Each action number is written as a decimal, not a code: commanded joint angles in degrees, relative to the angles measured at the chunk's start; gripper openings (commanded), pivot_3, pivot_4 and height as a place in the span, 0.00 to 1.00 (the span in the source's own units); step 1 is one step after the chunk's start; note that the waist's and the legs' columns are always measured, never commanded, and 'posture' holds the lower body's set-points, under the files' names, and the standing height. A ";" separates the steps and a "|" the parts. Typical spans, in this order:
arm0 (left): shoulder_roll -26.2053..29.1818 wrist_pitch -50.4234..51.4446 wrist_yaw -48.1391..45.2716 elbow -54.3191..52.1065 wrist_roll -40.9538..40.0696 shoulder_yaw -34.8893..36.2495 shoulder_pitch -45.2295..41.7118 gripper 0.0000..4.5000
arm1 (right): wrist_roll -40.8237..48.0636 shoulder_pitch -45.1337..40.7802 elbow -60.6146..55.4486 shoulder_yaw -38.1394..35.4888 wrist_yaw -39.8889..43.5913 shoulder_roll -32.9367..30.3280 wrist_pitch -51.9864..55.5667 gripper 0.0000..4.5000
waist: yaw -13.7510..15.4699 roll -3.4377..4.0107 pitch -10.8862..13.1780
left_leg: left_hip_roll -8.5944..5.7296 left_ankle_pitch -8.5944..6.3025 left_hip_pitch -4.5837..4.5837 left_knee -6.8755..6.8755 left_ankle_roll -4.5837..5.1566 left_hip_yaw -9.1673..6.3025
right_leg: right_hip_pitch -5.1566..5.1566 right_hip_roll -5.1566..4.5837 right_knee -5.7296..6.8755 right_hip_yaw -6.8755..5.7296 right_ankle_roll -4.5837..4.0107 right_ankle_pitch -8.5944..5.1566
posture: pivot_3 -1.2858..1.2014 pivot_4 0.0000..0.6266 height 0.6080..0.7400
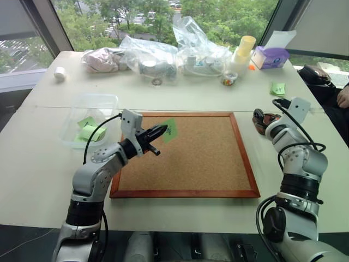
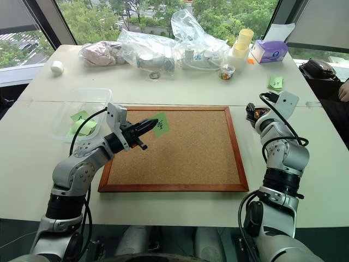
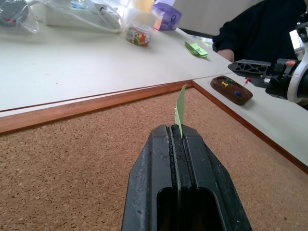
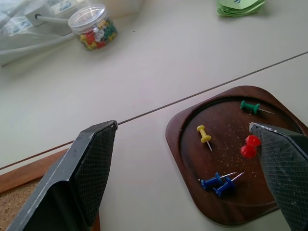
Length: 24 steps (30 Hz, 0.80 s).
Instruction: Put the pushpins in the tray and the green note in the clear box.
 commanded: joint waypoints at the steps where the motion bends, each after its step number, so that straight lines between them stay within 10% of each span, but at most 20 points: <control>1: 0.03 -0.61 0.34 -2.80 -0.81 1.23 -0.30 0.00 | -0.65 0.62 1.07 -0.01 -0.50 -1.04 -1.10 0.99 | -0.05 0.00 0.00 | 0.00 0.00 0.00 0.00 0.00 0.00 | 0.00 0.00 0.00 0.00 0.00 0.00 | 0.52 0.24 1.00; 13: 0.09 -0.87 0.98 -2.64 -0.67 1.43 -0.50 0.00 | 2.73 -0.43 -3.03 1.23 4.38 -2.92 -0.37 0.99 | -0.07 0.01 0.00 | 0.00 0.01 0.01 0.00 -0.01 0.00 | 0.00 0.02 0.01 0.01 0.00 0.00 | 0.52 0.24 1.00; 24: 1.62 -3.02 5.55 -2.97 1.84 4.47 -2.44 0.00 | 25.65 5.59 -30.83 14.83 35.33 -13.00 15.16 0.99 | 0.13 0.01 0.01 | 0.06 0.00 0.00 0.00 0.00 -0.19 | 0.00 0.05 -0.01 0.01 0.00 0.00 | 0.52 0.24 1.00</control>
